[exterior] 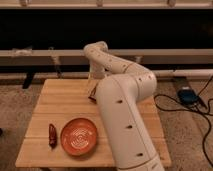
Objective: Place the eraser on the white sponge
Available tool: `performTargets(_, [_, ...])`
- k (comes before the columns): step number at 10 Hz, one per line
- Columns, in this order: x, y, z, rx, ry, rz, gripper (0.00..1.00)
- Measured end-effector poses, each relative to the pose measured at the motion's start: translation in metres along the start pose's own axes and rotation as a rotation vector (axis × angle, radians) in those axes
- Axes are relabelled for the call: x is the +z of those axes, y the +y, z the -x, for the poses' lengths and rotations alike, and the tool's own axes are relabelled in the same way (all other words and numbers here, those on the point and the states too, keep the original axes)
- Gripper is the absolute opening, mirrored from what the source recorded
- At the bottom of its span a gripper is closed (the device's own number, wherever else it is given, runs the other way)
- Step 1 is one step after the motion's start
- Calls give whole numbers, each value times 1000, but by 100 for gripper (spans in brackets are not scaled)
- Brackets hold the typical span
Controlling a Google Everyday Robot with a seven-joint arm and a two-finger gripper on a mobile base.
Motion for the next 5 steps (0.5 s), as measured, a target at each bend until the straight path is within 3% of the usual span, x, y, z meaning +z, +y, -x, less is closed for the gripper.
performTargets(3, [-20,3,-9,-274,-8,116,80])
performTargets(5, [-31,13,-15,-402,-27,185,80])
